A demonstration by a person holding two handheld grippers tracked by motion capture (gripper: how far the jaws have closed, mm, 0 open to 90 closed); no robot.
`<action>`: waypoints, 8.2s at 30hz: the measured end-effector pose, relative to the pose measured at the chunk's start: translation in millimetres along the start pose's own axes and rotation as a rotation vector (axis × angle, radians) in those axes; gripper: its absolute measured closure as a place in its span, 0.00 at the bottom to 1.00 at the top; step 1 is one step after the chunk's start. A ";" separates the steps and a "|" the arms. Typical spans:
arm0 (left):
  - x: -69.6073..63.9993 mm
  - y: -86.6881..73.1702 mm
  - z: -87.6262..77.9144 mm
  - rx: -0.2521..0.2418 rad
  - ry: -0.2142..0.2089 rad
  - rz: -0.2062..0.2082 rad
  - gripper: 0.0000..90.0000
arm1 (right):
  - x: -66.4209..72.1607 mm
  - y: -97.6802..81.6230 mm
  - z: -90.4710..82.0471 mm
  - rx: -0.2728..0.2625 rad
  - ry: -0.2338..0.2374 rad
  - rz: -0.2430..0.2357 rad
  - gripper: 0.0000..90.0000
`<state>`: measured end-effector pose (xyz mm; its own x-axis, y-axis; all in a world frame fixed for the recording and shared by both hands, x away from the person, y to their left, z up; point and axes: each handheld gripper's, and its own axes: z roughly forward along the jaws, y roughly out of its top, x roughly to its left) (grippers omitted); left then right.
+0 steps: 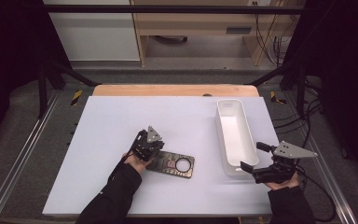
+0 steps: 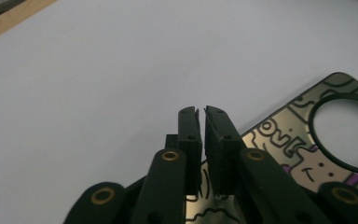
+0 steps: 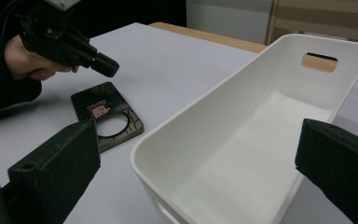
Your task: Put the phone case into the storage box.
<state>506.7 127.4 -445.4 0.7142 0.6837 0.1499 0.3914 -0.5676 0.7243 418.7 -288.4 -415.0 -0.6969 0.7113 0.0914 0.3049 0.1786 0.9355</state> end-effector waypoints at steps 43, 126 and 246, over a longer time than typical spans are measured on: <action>-1.6 10.8 14.1 0.192 -0.391 0.388 0.03 | 0.7 1.2 1.0 0.006 0.017 -0.018 0.00; -28.4 7.5 36.4 0.277 -0.475 0.398 0.09 | 1.8 2.0 2.8 0.012 0.030 -0.016 0.00; -33.5 21.3 -59.9 0.035 -0.564 0.324 0.13 | 78.1 39.0 105.0 0.193 0.438 -0.226 0.02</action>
<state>456.4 119.9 -394.7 0.9905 0.1354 -0.0258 0.1169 -0.7256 0.6781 444.3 -154.5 -407.2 -0.9525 0.2969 0.0676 0.2008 0.4456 0.8724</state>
